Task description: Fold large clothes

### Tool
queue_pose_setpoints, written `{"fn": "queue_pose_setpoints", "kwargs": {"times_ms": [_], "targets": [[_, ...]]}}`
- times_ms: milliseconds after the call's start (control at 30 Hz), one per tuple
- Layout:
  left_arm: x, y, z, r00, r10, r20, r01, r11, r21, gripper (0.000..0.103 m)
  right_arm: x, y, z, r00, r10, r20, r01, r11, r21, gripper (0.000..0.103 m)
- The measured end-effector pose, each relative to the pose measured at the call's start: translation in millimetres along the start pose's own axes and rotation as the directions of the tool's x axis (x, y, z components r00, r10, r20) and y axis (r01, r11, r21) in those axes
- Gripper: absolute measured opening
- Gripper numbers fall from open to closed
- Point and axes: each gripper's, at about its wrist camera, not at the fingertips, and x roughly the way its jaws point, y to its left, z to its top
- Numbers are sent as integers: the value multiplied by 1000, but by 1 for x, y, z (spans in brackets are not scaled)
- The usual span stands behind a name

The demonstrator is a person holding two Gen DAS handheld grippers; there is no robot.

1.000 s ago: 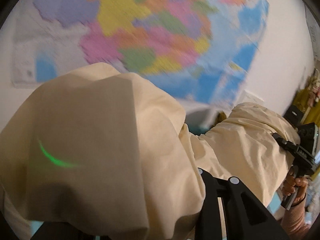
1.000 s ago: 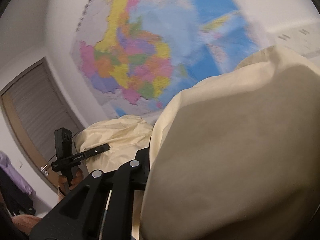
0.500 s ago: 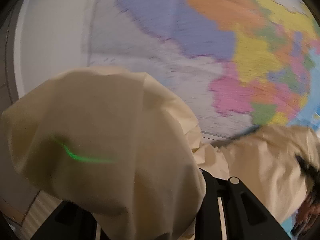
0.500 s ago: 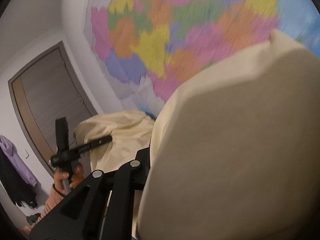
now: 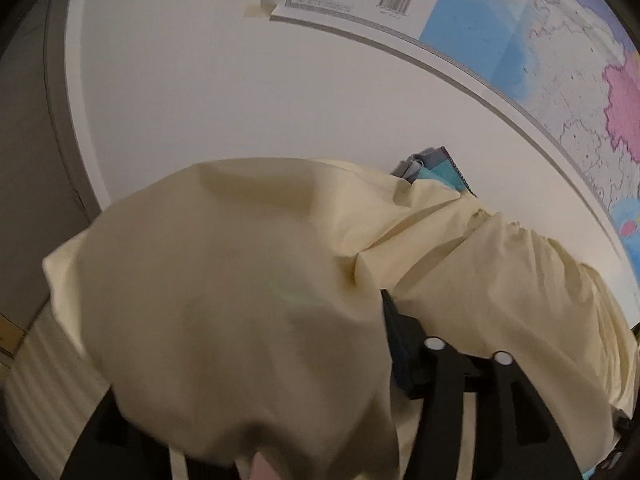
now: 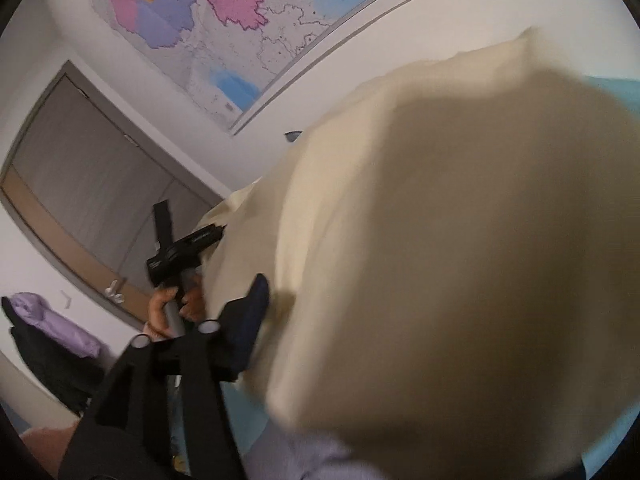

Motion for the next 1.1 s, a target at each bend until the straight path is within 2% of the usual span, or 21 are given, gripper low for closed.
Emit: {"fn": "queue_pose_setpoints", "kwargs": {"times_ms": [67,100,233,267,300,367,433,467,500,567,633,733,767,800,833,900,1033,1100], "targets": [[-10,-2,-1,1000,28,7,-29,999,36,67,-16,-9,-7,1000,-1,-5,1,1000,20,59],[-17,-15,-7,999,38,13,-39,998,49,69,-23,-12,-10,1000,-6,2,6,1000,31,59],[-45,-30,-24,995,84,59,-89,992,88,74,-69,-38,-23,995,-67,72,59,992,109,60],[-55,-30,-29,993,90,72,-97,991,92,74,-73,-43,-17,992,-86,89,74,989,127,59],[-65,-29,-33,992,91,92,-100,990,97,74,-81,-49,-19,989,-102,104,87,986,143,51],[-82,-31,-40,987,94,128,-106,990,95,75,-87,-52,-19,983,-143,117,126,981,145,43],[-101,-34,-46,985,54,163,-71,992,101,76,-82,-49,-19,985,-134,105,123,987,101,27],[-107,-40,-48,986,25,168,-45,992,116,76,-75,-43,-18,987,-128,93,120,989,80,14],[-111,-45,-50,987,-1,163,-21,991,132,77,-69,-38,-20,992,-116,55,113,992,48,8],[-111,-59,-55,988,-57,142,32,985,167,77,-53,-29,-25,991,-130,-21,130,992,7,7],[-101,-72,-59,990,-82,118,59,980,190,77,-45,-28,-34,981,-161,-108,159,987,-29,6],[-86,-89,-69,991,-105,83,85,974,211,77,-53,-23,-37,970,-209,-122,202,977,-64,13],[-81,-94,-73,990,-119,69,102,972,213,77,-60,-19,-38,968,-221,-117,214,974,-72,20],[-77,-96,-75,990,-125,63,109,971,211,77,-70,-15,-36,964,-247,-102,239,967,-84,32],[-76,-99,-78,990,-129,62,114,971,211,77,-79,-10,-35,963,-256,-81,248,964,-95,35],[-76,-105,-81,986,-154,62,138,968,210,77,-91,1,-31,968,-249,-44,242,962,-123,35],[-86,-118,-90,976,-210,57,191,953,237,77,-105,37,-7,982,-178,61,187,963,-196,36],[-89,-129,-92,975,-212,69,189,951,245,78,-93,46,5,980,-172,94,189,957,-221,44]]}}
